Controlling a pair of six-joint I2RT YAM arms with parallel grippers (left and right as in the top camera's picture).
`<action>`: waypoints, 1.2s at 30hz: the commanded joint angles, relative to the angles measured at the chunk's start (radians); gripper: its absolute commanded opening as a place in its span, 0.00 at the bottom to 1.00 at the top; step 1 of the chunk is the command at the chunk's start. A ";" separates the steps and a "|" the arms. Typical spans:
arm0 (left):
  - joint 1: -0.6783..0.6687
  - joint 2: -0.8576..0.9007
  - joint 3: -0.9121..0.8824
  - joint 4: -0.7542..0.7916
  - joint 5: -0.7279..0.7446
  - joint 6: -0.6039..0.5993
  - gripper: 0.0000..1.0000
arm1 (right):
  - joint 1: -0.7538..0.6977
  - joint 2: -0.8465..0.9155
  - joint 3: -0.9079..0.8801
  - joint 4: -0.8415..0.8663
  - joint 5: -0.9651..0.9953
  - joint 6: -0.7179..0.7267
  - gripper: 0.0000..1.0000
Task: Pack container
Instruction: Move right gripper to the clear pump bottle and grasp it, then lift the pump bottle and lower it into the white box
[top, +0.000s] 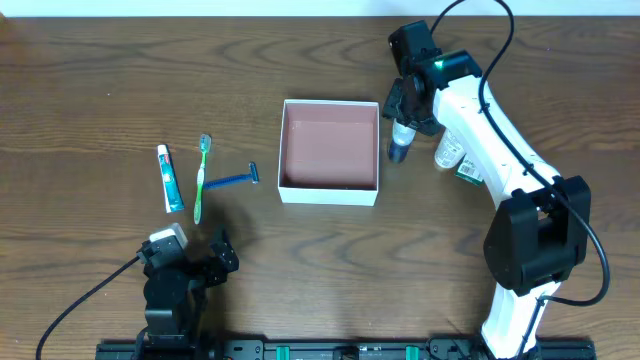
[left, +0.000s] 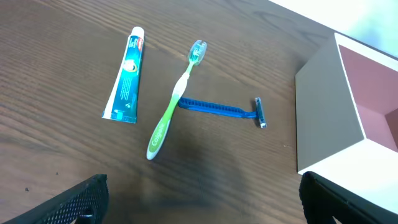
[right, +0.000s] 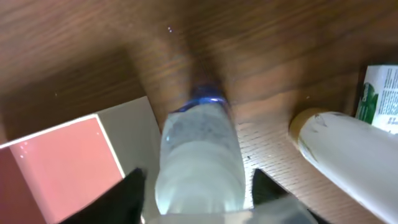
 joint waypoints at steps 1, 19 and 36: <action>-0.002 -0.001 -0.014 0.000 -0.001 0.018 0.98 | -0.003 0.003 0.016 -0.006 0.019 -0.005 0.41; -0.002 -0.001 -0.014 0.000 -0.001 0.018 0.98 | 0.018 -0.139 0.022 -0.032 0.041 -0.135 0.25; -0.002 -0.001 -0.014 0.000 -0.001 0.017 0.98 | 0.314 -0.347 0.021 0.042 0.145 -0.141 0.24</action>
